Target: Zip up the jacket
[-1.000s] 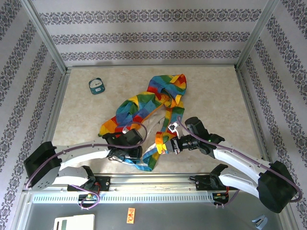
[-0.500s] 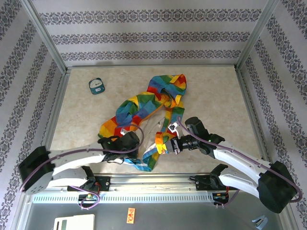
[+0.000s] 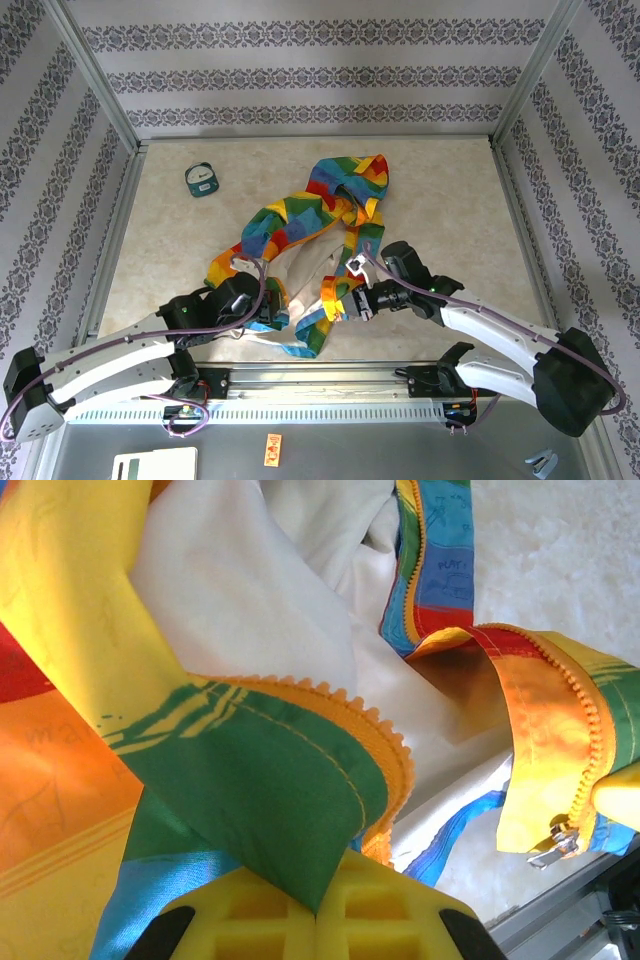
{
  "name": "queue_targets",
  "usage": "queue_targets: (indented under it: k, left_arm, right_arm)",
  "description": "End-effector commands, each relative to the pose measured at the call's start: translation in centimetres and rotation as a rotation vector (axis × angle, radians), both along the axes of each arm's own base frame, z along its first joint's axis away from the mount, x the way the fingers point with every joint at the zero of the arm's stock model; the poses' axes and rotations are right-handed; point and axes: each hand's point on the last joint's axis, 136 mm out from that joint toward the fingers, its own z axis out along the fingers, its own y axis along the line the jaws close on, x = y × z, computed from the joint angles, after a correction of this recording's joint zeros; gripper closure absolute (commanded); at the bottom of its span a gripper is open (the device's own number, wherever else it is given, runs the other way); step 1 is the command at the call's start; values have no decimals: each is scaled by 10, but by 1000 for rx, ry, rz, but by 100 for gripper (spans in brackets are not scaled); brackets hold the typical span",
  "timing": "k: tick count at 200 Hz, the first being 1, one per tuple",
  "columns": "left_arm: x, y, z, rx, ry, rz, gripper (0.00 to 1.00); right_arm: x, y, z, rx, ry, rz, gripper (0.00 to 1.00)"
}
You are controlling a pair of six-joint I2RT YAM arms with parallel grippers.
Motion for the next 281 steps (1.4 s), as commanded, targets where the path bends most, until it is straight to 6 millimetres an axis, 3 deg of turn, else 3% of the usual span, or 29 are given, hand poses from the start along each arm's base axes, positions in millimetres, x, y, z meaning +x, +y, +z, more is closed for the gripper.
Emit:
queue_targets:
  k: [1,85,154,281]
  left_arm:
    - [10,-7,16,-19,-111,-43,100]
    - [28,-26,57,-84,-344,-118,100]
    - [18,-31,80,-141,-483,-221,100]
    - [7,-41,94,-258,-561,-301,100]
  right_arm:
    - [2,16,29,70,-83,85,100]
    - [16,44,69,159,-175,159,100]
    - [29,54,85,191,-203,141,100]
    - [44,54,105,253,-226,72,100]
